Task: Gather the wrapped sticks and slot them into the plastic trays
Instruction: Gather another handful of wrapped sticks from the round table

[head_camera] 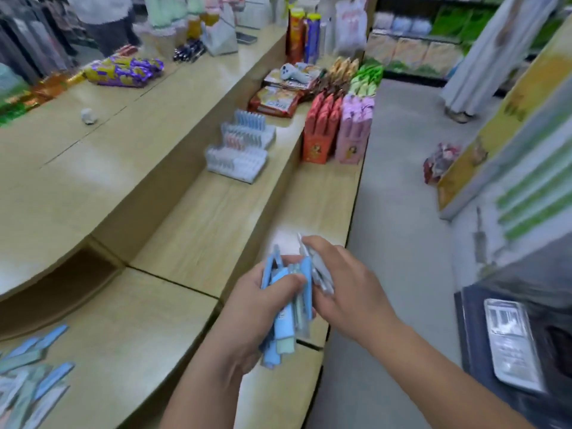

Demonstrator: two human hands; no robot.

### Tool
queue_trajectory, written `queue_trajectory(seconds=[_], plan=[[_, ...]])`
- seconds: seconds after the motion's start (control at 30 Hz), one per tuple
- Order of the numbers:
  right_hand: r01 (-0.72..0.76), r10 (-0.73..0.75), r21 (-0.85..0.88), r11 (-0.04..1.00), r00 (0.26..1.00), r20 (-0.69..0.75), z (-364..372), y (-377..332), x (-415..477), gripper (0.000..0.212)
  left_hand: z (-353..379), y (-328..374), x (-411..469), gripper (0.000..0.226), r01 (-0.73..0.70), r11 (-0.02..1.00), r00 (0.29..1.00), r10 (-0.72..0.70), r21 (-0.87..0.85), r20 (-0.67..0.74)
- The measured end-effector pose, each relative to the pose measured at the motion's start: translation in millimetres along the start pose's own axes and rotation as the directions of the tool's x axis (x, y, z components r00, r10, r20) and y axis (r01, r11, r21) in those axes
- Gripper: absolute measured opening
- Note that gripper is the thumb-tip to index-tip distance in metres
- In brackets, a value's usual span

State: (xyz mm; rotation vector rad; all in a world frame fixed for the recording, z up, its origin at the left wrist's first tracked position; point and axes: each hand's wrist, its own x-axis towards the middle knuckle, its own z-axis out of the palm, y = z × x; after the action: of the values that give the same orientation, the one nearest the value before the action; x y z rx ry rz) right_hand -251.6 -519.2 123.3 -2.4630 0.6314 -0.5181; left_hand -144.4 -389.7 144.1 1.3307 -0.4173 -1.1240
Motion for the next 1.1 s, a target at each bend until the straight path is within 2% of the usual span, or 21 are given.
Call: queue_trajectory(seconds=[0.17,0.3,0.4,0.5,0.73,0.9,0.97,1.03,1.07,1.1], plan=[[-0.033,0.033,-0.013,0.999,0.999,0.007,-36,52,25,0.057,44,15,49,0.035,0.033,0.999,0.997,-0.036,0.039,0.069],[-0.009,0.009,-0.01,1.0,1.0,-0.006,-39,81,67,0.057,51,28,95,0.029,0.03,0.999,0.998,-0.031,0.032,0.053],[0.025,-0.024,-0.001,1.0,0.999,0.027,-27,100,110,0.057,41,35,136,0.025,0.024,1.0,1.0,-0.024,-0.004,0.005],[0.064,-0.066,0.034,0.997,0.995,0.068,-8,118,165,0.057,22,43,183,0.032,0.017,0.998,0.999,-0.02,-0.058,-0.047],[0.173,-0.2,0.124,0.977,0.947,0.25,42,129,297,0.058,-42,71,272,0.038,-0.001,0.977,0.969,-0.052,-0.215,-0.243],[0.29,-0.361,0.225,0.93,0.836,0.413,96,104,348,0.065,-88,68,271,0.035,-0.059,0.944,0.887,-0.1,-0.325,-0.451],[0.317,-0.423,0.29,0.903,0.772,0.475,123,92,361,0.067,-103,63,265,0.037,-0.092,0.934,0.822,-0.124,-0.345,-0.555],[0.355,-0.493,0.343,0.87,0.652,0.576,156,81,371,0.067,-122,53,261,0.035,-0.128,0.921,0.727,-0.165,-0.368,-0.667],[0.366,-0.503,0.345,0.864,0.615,0.608,168,79,377,0.069,-130,51,261,0.032,-0.13,0.919,0.701,-0.18,-0.372,-0.69],[0.378,-0.502,0.332,0.864,0.61,0.613,177,77,382,0.07,-136,50,263,0.03,-0.119,0.923,0.691,-0.188,-0.366,-0.698]])
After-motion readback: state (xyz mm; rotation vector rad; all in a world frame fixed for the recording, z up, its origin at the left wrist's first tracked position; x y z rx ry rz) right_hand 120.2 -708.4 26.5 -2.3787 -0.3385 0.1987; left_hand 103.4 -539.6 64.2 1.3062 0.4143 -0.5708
